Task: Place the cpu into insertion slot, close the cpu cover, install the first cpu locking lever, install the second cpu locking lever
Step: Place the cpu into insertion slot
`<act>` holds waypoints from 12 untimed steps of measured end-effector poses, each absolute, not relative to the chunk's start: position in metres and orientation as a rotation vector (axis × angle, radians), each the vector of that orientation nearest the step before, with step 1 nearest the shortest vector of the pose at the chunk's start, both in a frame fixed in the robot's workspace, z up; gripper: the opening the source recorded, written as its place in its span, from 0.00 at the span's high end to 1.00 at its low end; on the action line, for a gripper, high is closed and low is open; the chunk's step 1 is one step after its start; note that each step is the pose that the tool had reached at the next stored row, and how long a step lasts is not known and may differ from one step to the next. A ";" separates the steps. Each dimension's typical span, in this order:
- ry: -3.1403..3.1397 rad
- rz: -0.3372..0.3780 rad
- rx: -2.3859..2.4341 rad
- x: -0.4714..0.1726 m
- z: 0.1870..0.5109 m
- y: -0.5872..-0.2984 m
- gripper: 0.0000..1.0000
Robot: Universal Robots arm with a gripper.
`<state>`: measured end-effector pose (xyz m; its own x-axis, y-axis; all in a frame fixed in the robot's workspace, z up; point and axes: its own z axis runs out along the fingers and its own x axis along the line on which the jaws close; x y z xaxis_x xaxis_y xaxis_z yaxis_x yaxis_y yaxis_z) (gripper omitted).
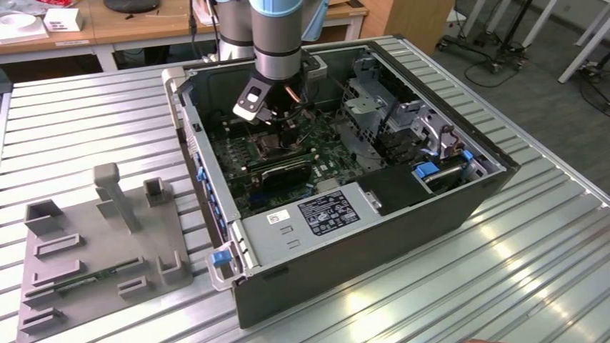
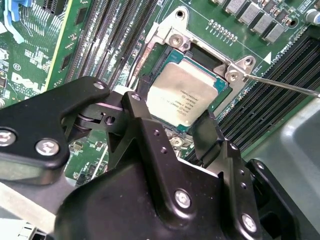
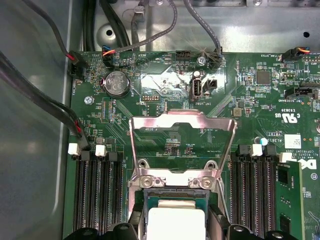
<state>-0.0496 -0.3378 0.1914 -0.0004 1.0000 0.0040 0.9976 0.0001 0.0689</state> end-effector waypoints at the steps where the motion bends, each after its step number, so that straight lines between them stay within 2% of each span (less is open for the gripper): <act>1: 2.189 0.080 2.188 -0.050 0.192 -0.338 0.38; 12: 2.187 0.084 2.186 -0.056 0.195 -0.338 0.38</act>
